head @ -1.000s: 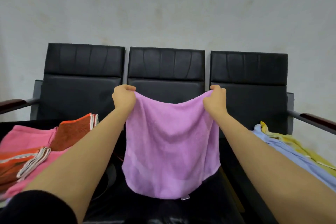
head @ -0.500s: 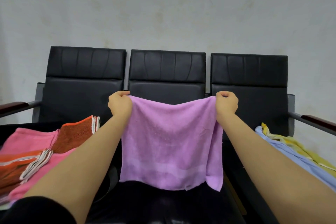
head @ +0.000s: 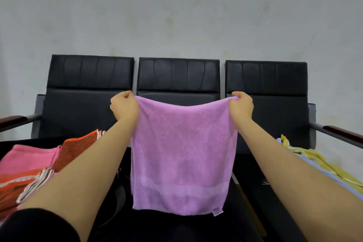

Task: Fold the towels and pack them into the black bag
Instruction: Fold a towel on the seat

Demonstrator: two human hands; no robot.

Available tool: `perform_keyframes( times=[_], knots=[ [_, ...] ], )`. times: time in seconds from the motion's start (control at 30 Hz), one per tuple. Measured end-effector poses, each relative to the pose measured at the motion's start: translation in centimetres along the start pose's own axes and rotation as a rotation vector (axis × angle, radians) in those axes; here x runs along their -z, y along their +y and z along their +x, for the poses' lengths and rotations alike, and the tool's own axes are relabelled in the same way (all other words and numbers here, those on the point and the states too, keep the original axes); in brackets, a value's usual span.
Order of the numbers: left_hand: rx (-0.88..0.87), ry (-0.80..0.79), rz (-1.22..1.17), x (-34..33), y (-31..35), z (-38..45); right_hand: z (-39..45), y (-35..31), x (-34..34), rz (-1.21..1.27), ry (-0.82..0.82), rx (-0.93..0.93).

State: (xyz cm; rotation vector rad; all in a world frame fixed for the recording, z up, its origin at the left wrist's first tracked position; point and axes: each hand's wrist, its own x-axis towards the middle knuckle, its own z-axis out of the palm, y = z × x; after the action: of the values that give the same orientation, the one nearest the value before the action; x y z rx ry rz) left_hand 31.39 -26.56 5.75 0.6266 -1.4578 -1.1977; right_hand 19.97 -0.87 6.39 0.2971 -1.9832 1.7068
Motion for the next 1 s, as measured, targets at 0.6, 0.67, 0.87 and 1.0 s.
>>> perform_keyframes(
  times=[0.6,0.67,0.87,1.0],
  knots=[
    [0.074,-0.119,0.047,-0.4,1.7,0.7,0.7,0.1,0.5,0.129,0.130,-0.084],
    [0.032,-0.161,0.092,-0.2,1.8,0.8,0.7,-0.2,0.3,0.168,0.129,-0.082],
    [-0.095,-0.085,0.224,0.2,2.8,1.1,0.4,-1.2,0.4,0.107,0.153,0.011],
    [-0.200,-0.068,0.347,0.2,3.2,1.2,0.8,-1.3,0.6,-0.027,0.158,0.043]
  ],
)
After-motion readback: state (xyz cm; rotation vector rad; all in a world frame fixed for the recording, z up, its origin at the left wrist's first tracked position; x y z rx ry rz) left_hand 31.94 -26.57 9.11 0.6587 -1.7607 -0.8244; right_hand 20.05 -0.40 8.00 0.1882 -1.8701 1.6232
